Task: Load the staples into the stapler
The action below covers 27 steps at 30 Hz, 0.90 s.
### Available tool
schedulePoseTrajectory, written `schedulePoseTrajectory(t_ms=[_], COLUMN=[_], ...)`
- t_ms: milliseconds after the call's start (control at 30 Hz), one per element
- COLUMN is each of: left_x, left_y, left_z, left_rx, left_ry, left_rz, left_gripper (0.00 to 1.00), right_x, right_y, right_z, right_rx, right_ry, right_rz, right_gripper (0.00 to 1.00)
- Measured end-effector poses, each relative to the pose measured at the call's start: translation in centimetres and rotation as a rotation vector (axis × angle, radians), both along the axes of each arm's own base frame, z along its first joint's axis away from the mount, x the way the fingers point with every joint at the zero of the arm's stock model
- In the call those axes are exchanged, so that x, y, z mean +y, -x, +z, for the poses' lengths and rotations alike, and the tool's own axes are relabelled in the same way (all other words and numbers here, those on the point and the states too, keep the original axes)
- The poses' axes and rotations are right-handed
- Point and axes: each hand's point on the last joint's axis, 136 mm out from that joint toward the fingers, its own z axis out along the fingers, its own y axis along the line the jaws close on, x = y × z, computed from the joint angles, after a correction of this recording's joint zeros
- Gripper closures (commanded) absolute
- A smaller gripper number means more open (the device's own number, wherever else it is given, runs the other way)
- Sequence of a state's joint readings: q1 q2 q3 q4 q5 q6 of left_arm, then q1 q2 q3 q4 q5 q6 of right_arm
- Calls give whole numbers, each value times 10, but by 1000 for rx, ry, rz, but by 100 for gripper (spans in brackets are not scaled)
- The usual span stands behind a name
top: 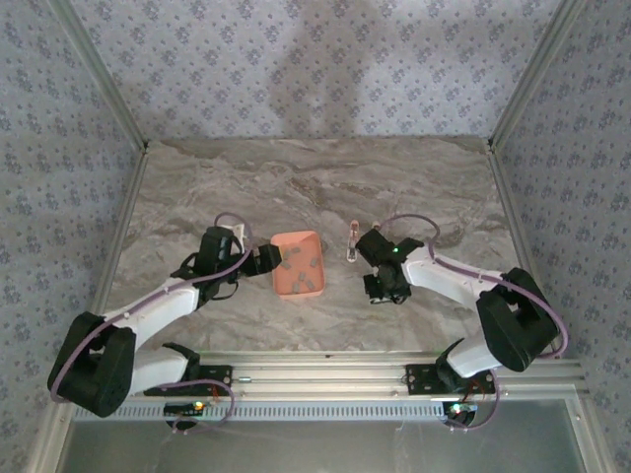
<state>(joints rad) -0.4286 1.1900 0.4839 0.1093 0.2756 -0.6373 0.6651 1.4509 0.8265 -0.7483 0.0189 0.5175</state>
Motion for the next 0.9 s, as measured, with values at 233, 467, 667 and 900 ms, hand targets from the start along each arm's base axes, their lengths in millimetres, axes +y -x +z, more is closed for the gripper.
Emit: schedulePoseTrajectory(t_ms=[233, 467, 667, 900], left_x=[0, -1, -2, -2], left_y=[-1, -3, -6, -6], left_z=[-2, 0, 5, 6], left_rx=[8, 2, -14, -21], left_ry=[-4, -4, -5, -11], left_rz=[0, 1, -5, -12], left_gripper=[9, 9, 9, 9], right_x=[-5, -6, -4, -8], right_y=[5, 11, 3, -5], right_z=[-11, -18, -4, 2], right_rx=[44, 83, 80, 87], right_ry=[23, 41, 38, 15], right_rz=[-31, -29, -33, -75], right_gripper=[81, 69, 64, 66])
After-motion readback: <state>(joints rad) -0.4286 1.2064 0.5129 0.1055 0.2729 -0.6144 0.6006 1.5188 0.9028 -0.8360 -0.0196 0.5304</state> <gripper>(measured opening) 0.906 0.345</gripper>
